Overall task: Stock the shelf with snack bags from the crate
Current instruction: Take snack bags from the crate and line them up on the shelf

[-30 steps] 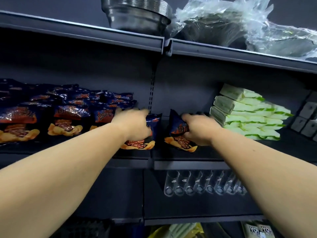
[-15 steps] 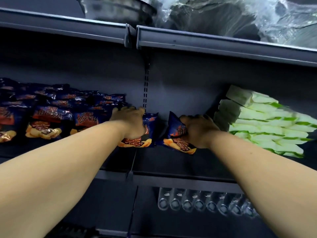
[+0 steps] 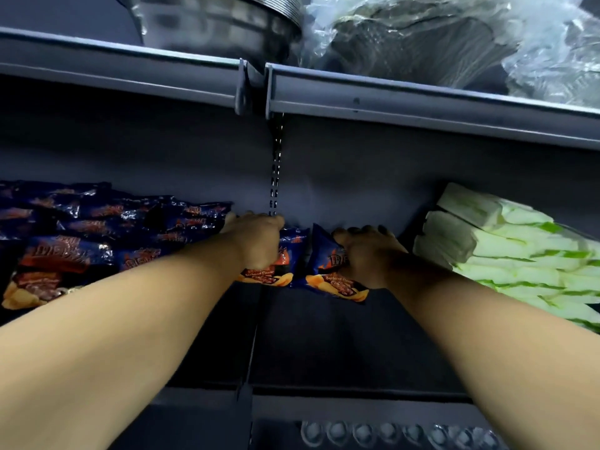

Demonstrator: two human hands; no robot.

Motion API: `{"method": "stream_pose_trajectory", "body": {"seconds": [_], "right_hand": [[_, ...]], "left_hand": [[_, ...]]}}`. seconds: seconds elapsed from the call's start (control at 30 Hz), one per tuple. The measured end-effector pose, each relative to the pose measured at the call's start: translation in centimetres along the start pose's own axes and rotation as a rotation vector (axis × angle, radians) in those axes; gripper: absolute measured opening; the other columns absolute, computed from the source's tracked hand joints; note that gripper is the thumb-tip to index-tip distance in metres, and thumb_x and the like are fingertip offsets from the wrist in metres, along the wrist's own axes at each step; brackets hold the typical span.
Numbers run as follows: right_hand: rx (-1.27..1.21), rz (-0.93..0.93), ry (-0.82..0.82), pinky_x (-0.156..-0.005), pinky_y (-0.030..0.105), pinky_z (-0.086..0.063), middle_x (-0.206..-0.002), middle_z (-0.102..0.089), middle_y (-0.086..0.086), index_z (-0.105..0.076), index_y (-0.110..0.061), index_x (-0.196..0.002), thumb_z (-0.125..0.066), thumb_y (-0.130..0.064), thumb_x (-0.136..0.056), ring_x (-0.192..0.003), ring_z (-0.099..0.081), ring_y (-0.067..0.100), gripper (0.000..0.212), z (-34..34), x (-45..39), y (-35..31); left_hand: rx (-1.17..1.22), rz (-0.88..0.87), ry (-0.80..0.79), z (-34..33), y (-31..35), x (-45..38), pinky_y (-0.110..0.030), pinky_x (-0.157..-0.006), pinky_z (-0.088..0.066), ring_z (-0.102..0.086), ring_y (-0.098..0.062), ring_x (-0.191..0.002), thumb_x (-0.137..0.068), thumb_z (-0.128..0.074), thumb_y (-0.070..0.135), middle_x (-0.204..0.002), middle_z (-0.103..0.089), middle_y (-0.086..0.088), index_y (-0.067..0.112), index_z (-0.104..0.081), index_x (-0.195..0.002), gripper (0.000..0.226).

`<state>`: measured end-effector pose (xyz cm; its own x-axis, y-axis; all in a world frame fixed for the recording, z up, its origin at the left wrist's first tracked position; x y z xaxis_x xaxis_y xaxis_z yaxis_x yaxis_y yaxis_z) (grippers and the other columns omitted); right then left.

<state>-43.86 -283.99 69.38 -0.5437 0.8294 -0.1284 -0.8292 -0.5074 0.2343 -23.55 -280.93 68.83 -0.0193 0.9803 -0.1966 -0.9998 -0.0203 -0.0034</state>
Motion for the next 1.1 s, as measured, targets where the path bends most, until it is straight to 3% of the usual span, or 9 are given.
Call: {"method": "stream_pose_trajectory", "body": {"seconds": [0.13,0.23,0.57,0.7,0.83,0.93,1.1], "right_hand": [[-0.011,-0.005,0.012,-0.109,0.043,-0.028,-0.137,-0.050,0.004,-0.039,-0.026,-0.138,-0.058,-0.056,-0.086,-0.126,-0.044,0.029,0.063,-0.1,-2.2,-0.1],[-0.032,-0.021,0.000,-0.112,0.044,-0.026,-0.140,-0.048,0.004,-0.038,-0.026,-0.138,-0.059,-0.055,-0.086,-0.129,-0.042,0.029,0.064,-0.7,-3.4,-0.2],[-0.015,0.044,-0.020,-0.112,0.044,-0.023,-0.150,-0.036,0.004,-0.024,-0.028,-0.149,-0.060,-0.056,-0.086,-0.135,-0.036,0.030,0.078,-1.9,-8.2,0.3],[-0.017,0.039,-0.014,-0.113,0.045,-0.025,-0.150,-0.034,0.003,-0.023,-0.036,-0.149,-0.060,-0.059,-0.082,-0.135,-0.035,0.033,0.080,-3.5,-10.0,1.1],[0.007,0.058,0.029,-0.113,0.039,-0.025,-0.148,-0.037,0.004,-0.027,-0.036,-0.148,-0.063,-0.045,-0.083,-0.136,-0.035,0.030,0.075,-3.7,-10.9,1.6],[-0.017,0.061,0.026,-0.114,0.039,-0.024,-0.150,-0.037,0.003,-0.024,-0.035,-0.149,-0.062,-0.044,-0.085,-0.137,-0.033,0.028,0.075,-3.7,-11.4,2.0],[-0.009,0.028,0.043,-0.113,0.041,-0.025,-0.151,-0.033,0.002,-0.022,-0.030,-0.151,-0.056,-0.040,-0.091,-0.138,-0.029,0.029,0.069,-3.9,-11.5,1.9]], "left_hand": [[0.003,-0.024,-0.011,-0.1,-1.2,-2.1,-0.047,-0.102,-0.027,-0.040,-0.026,-0.129,-0.087,-0.063,0.025,-0.140,-0.048,-0.003,0.028,-0.039,-0.138,0.056],[-0.003,-0.021,-0.023,-0.5,-2.0,-3.2,-0.046,-0.099,-0.030,-0.043,-0.025,-0.125,-0.086,-0.064,0.025,-0.135,-0.049,-0.005,0.028,-0.040,-0.136,0.056],[0.052,0.044,-0.086,-2.2,-3.9,-6.2,-0.046,-0.108,-0.031,-0.035,-0.031,-0.134,-0.089,-0.064,0.026,-0.149,-0.040,-0.005,0.025,-0.031,-0.147,0.066],[-0.030,0.070,-0.145,-1.9,-3.6,-6.9,-0.048,-0.103,-0.026,-0.034,-0.030,-0.135,-0.082,-0.066,0.018,-0.148,-0.042,-0.004,0.027,-0.034,-0.145,0.071],[0.202,0.120,-0.227,-2.3,-3.5,-7.8,-0.046,-0.110,-0.030,-0.027,-0.033,-0.139,-0.083,-0.053,-0.005,-0.155,-0.029,-0.010,0.028,-0.030,-0.148,0.077],[0.174,0.121,-0.212,-2.4,-3.5,-8.4,-0.046,-0.113,-0.024,-0.023,-0.032,-0.141,-0.084,-0.052,-0.006,-0.157,-0.023,-0.007,0.032,-0.027,-0.149,0.080],[0.056,0.121,-0.218,-2.4,-3.2,-9.3,-0.058,-0.114,-0.014,-0.017,-0.035,-0.143,-0.083,-0.052,-0.002,-0.158,-0.020,-0.005,0.040,-0.022,-0.149,0.084]]}}
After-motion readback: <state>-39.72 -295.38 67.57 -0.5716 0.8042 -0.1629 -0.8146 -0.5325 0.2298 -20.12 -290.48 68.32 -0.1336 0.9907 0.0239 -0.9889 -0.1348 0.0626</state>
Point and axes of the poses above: each hand's wrist, its own x-axis away from the middle knuckle, its own z-axis out of the back of the hand, y = z × x, the point moved 1 cm from there along -x, towards the middle knuckle
